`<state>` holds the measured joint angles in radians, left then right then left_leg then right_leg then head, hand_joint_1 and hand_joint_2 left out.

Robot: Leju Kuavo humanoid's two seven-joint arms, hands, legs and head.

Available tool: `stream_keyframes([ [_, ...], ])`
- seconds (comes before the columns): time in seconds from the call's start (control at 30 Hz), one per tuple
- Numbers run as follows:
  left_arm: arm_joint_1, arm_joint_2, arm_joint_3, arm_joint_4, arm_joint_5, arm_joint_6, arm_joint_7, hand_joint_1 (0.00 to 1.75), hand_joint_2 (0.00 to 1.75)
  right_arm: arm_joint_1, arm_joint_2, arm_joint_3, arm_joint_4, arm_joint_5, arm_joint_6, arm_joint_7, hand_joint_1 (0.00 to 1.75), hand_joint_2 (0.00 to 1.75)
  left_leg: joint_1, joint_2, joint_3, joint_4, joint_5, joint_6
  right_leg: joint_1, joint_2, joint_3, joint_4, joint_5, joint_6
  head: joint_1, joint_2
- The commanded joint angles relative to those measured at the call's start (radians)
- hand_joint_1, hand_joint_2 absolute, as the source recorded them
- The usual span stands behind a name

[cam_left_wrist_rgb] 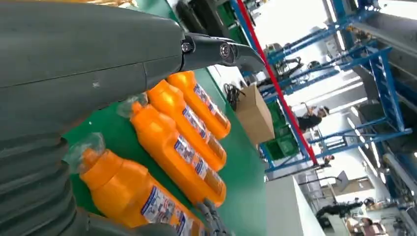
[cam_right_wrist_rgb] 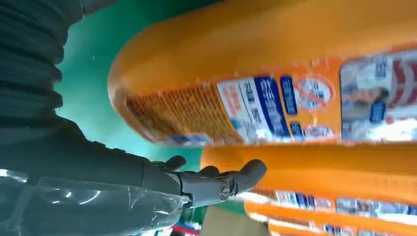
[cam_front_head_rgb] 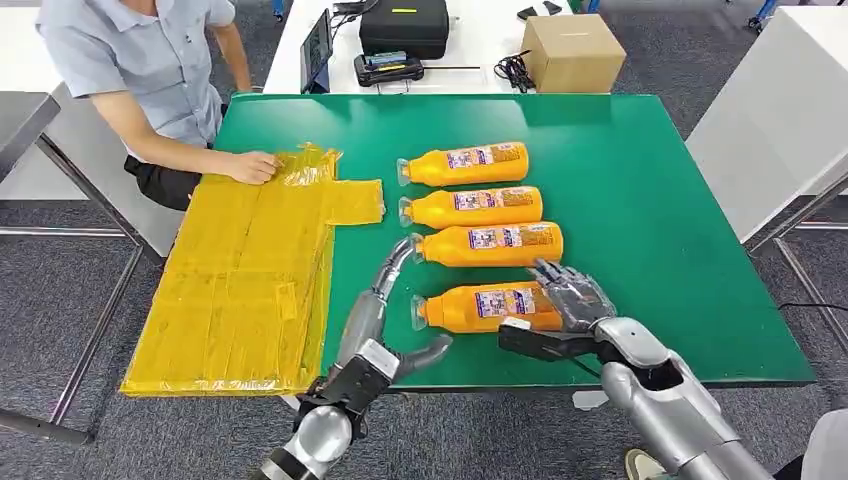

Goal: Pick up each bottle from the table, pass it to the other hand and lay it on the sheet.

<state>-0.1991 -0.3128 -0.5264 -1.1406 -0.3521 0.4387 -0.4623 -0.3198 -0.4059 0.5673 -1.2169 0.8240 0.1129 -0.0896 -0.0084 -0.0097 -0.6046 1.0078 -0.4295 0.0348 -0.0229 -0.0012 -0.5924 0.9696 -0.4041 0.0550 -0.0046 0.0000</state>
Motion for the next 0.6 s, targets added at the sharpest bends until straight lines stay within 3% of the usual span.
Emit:
stream_keyframes([
  [0.03, -0.033, 0.031, -0.042, 0.059, 0.001, -0.003, 0.016, 0.00, 1.75, -0.038, -0.099, 0.081, 0.035, -0.045, 0.063, 0.026, 0.00, 1.75, 0.001, 0.000, 0.005, 0.000, -0.002, -0.002, 0.001, -0.001, 0.005, -0.001, -0.001, -0.002, 0.000, 0.000],
  [0.33, -0.057, 0.025, -0.058, 0.088, 0.013, -0.009, 0.008, 0.00, 1.75, -0.050, -0.172, 0.114, 0.022, -0.130, 0.124, 0.016, 0.02, 1.75, 0.000, 0.000, 0.004, 0.000, -0.001, -0.002, 0.001, 0.000, 0.004, 0.000, -0.001, -0.003, 0.000, 0.000],
  [0.37, -0.061, 0.024, -0.060, 0.092, 0.016, -0.008, 0.005, 0.00, 1.75, -0.051, -0.183, 0.116, 0.024, -0.135, 0.127, 0.017, 0.17, 1.75, 0.000, 0.000, 0.003, 0.000, -0.001, -0.002, 0.000, 0.000, 0.003, 0.000, -0.001, -0.002, 0.000, 0.000],
  [0.4, -0.067, 0.023, -0.063, 0.099, 0.021, -0.009, 0.002, 0.00, 1.75, -0.053, -0.198, 0.123, 0.028, -0.152, 0.140, 0.006, 1.43, 1.75, 0.000, 0.000, 0.002, 0.000, -0.001, -0.001, 0.000, -0.001, 0.002, 0.000, -0.001, -0.001, 0.000, 0.000],
  [0.43, -0.073, 0.021, -0.066, 0.105, 0.025, -0.010, -0.003, 0.00, 1.75, -0.053, -0.205, 0.119, 0.035, -0.181, 0.156, -0.009, 1.75, 1.75, 0.001, 0.001, 0.004, 0.000, -0.002, -0.002, 0.001, 0.000, 0.004, 0.000, -0.001, -0.003, 0.000, 0.000],
  [0.6, -0.081, 0.018, -0.070, 0.113, 0.031, -0.010, -0.008, 0.00, 1.75, -0.052, -0.212, 0.112, 0.048, -0.204, 0.158, -0.020, 1.75, 1.75, 0.000, 0.000, 0.003, 0.000, -0.001, -0.002, 0.000, 0.000, 0.003, -0.001, 0.000, -0.002, 0.000, 0.000],
])
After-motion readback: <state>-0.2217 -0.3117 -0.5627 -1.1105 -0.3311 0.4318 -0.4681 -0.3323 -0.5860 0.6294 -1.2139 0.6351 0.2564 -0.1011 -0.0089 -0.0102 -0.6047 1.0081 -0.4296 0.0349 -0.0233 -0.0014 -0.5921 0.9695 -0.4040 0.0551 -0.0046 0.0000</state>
